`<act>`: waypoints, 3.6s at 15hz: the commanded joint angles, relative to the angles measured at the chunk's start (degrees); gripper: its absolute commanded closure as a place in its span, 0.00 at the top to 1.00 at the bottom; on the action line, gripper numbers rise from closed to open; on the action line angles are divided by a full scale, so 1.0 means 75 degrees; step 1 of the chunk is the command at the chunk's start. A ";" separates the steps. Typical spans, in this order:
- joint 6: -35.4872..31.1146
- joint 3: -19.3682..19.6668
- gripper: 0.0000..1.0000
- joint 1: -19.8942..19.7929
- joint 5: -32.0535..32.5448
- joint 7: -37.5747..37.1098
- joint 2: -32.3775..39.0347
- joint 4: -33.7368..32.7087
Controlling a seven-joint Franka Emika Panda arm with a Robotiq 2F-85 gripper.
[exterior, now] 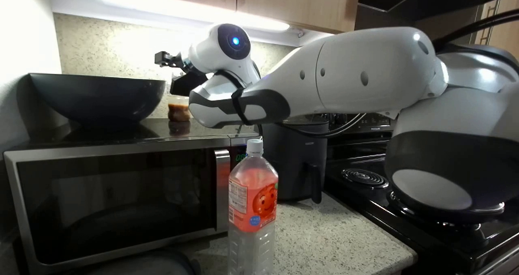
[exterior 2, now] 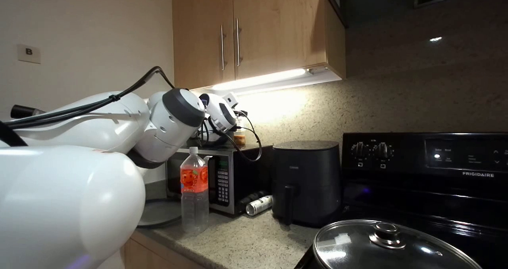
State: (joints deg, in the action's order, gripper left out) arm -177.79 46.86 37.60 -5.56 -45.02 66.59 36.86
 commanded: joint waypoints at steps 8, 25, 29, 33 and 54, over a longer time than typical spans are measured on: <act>-0.0283 0.0695 0.40 -0.0418 -0.0091 -0.1371 0.0642 -0.1055; 0.0904 -0.0986 0.23 -0.0432 -0.0031 0.0141 -0.0413 -0.0557; 0.1576 -0.0873 0.23 -0.0472 -0.0081 -0.0053 -0.0762 -0.0359; 0.2235 -0.0429 0.23 -0.0470 0.0064 -0.0355 -0.1029 0.0033; 0.1569 0.1395 0.23 0.0220 0.0096 -0.2111 -0.1305 0.2846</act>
State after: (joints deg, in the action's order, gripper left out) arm -164.67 54.93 35.18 -5.49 -60.79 60.87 46.92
